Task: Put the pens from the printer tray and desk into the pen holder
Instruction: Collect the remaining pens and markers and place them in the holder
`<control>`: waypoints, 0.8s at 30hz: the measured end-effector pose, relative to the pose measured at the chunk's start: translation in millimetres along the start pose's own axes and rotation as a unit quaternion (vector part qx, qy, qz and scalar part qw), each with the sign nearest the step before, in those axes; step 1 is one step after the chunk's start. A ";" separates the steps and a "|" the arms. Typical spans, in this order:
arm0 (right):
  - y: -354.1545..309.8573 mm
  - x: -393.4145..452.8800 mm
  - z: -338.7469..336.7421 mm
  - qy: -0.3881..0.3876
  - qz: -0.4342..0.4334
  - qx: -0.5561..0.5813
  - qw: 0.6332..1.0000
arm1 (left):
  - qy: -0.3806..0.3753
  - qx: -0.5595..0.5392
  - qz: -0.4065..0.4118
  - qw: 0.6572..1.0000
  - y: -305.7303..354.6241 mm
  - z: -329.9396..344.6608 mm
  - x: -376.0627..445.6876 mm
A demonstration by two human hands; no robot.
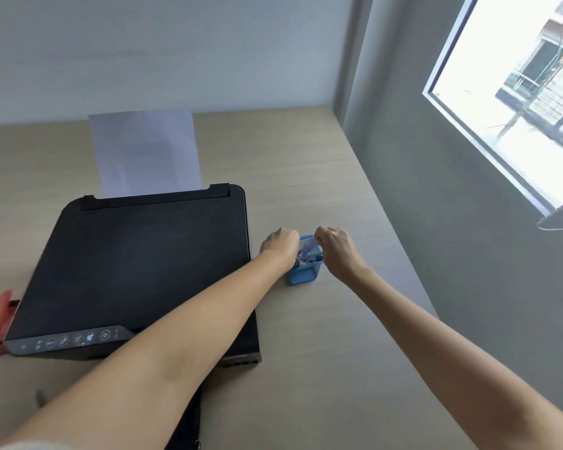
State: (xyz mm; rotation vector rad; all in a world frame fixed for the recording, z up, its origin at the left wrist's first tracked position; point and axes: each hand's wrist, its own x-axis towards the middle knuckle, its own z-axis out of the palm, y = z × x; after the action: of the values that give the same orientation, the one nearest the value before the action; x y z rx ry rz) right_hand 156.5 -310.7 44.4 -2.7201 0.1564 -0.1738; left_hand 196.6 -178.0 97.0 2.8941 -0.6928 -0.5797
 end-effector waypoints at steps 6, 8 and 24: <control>-2.1 -5.8 13.8 -0.014 -0.022 -0.040 0.999 | -0.009 0.012 0.027 1.000 -9.4 17.2 16.5; -4.1 -6.1 12.5 -0.001 -0.021 -0.058 0.998 | -0.008 -0.007 0.043 0.999 -18.7 19.0 13.6; -263.8 -30.3 -10.1 0.164 -0.250 0.116 0.947 | 0.193 -0.279 -0.040 0.940 -273.9 -65.8 -211.1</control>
State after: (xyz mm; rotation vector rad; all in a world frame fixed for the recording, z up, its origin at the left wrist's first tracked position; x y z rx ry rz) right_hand 147.3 -70.5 157.6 -2.4210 -0.4409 -0.7396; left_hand 161.9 163.2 176.7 2.3958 -0.2923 -0.1573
